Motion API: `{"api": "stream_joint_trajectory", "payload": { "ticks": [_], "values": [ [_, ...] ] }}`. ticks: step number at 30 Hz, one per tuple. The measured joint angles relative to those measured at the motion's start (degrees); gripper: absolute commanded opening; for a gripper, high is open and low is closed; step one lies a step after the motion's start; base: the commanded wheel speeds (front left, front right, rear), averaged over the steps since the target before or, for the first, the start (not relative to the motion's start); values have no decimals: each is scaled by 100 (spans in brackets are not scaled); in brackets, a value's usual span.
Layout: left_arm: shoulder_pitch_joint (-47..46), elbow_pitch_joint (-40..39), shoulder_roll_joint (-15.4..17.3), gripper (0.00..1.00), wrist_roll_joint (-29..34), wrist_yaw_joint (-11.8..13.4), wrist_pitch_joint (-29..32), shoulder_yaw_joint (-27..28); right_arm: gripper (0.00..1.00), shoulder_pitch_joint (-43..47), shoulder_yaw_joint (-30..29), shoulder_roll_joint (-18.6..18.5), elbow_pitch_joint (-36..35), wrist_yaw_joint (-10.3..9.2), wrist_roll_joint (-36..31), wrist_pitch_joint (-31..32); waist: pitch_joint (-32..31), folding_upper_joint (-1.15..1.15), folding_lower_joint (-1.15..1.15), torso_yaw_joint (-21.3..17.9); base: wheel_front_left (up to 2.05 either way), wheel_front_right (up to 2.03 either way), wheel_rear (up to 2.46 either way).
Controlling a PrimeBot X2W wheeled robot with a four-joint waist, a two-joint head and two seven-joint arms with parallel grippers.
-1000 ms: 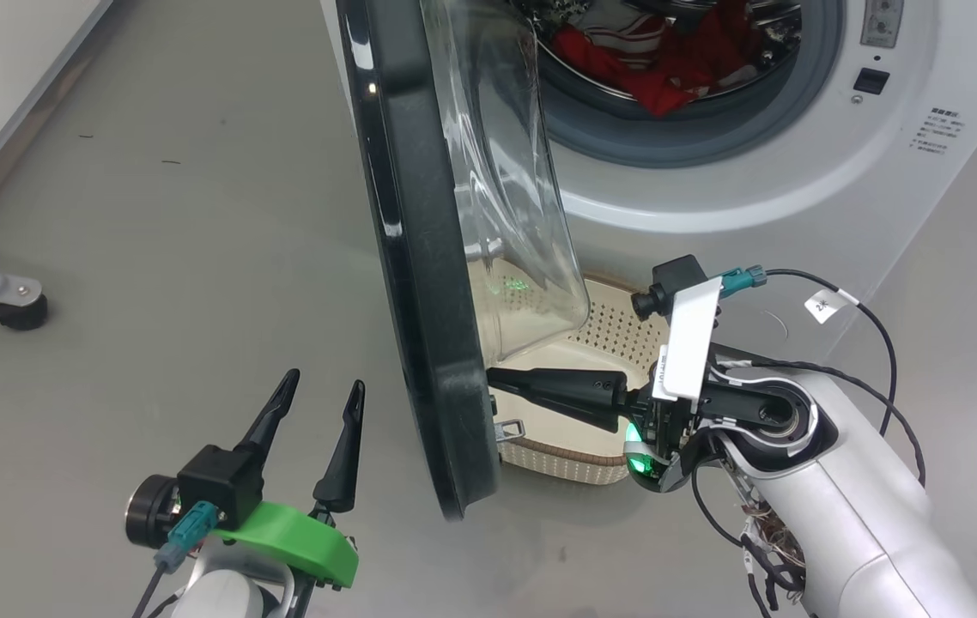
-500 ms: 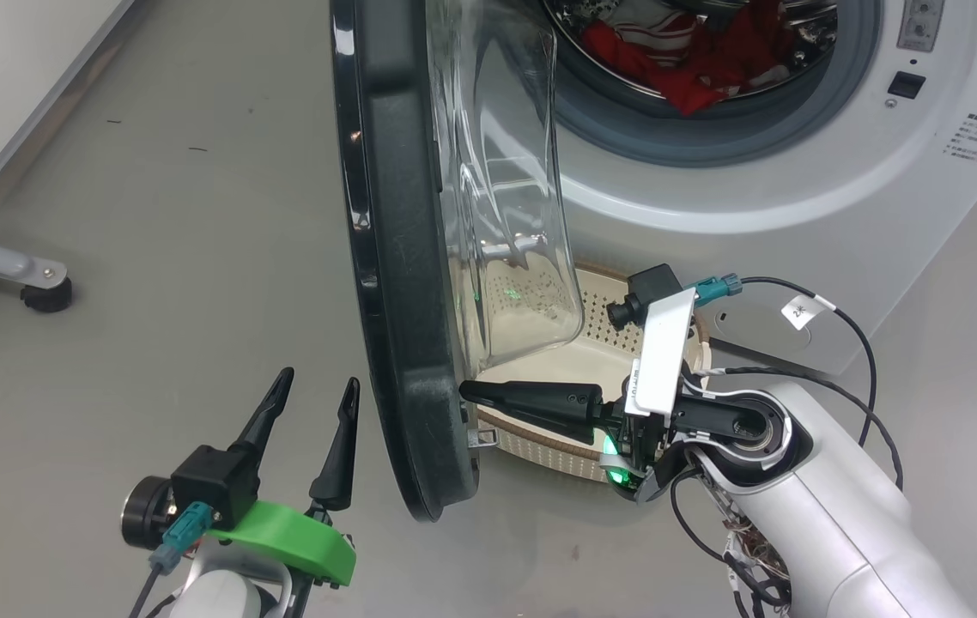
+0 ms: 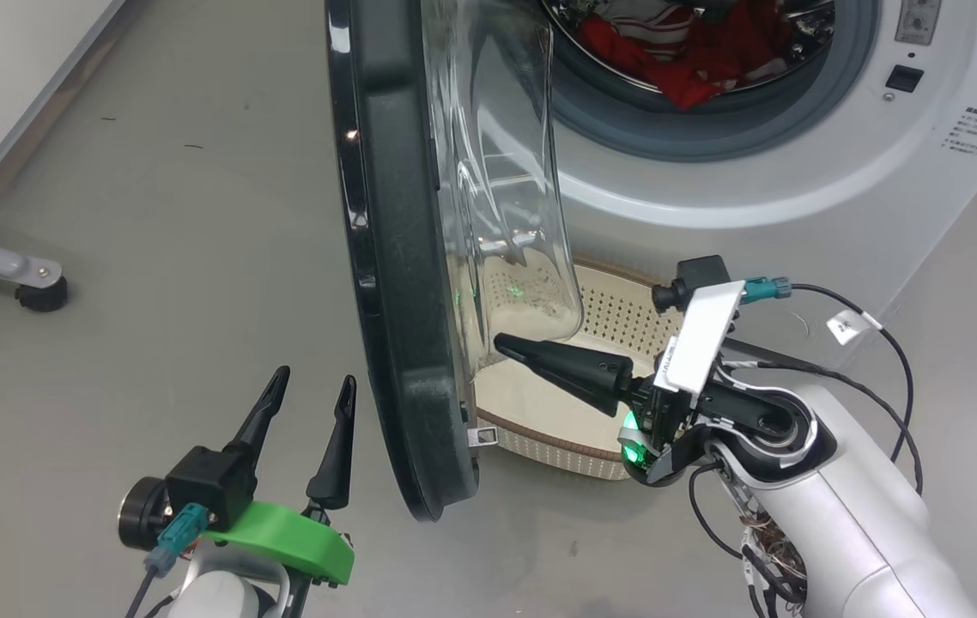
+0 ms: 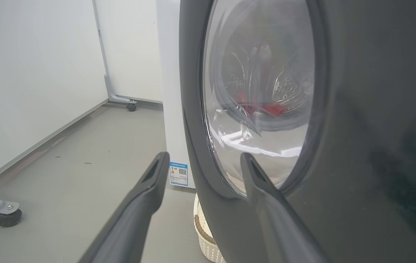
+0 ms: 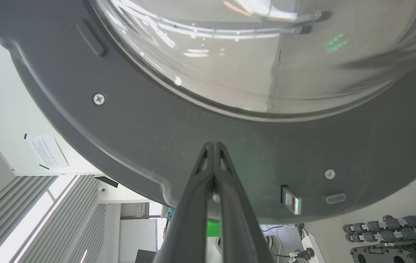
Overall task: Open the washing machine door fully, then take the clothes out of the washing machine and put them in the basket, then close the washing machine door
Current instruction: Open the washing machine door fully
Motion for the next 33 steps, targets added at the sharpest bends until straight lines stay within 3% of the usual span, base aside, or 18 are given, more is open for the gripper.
{"api": "stream_joint_trajectory", "payload": {
  "ticks": [7, 8, 9, 10, 11, 26, 33],
  "values": [
    [19, 0, 0, 100, -56, 43, 0, 33, 0, 314, -472, -26, -135, 0, -160, -506, -2, 0, 0, -68, 0, 0, 0],
    [19, 0, 0, 100, -56, 44, 0, 41, 15, 358, -530, -44, -159, 0, -216, -577, -1, 0, 0, -79, 0, 0, 0],
    [19, 0, 0, 100, -56, 45, 0, 48, 44, 402, -581, -69, -186, 0, -267, -653, 0, 0, 0, -89, 0, 0, 0],
    [20, 1, 1, 100, -56, 52, 0, 56, 83, 453, -650, -93, -210, 0, -313, -742, 1, 0, 0, -100, 0, 0, 0],
    [20, 1, 0, 100, -56, 53, 0, 58, 100, 501, -701, -130, -233, 0, -369, -828, 1, 0, 0, -110, 0, 0, 0],
    [42, 47, 0, 100, -56, 100, 0, 88, 100, 1263, -1114, -506, -387, 0, -1767, -2375, -84, 0, 0, -219, 0, 0, 0],
    [62, 60, 0, 100, -55, 100, 0, 90, 100, 1529, -1276, -818, -335, 0, -2954, -3565, -107, 0, 0, -248, 0, 0, 0]
  ]
}}
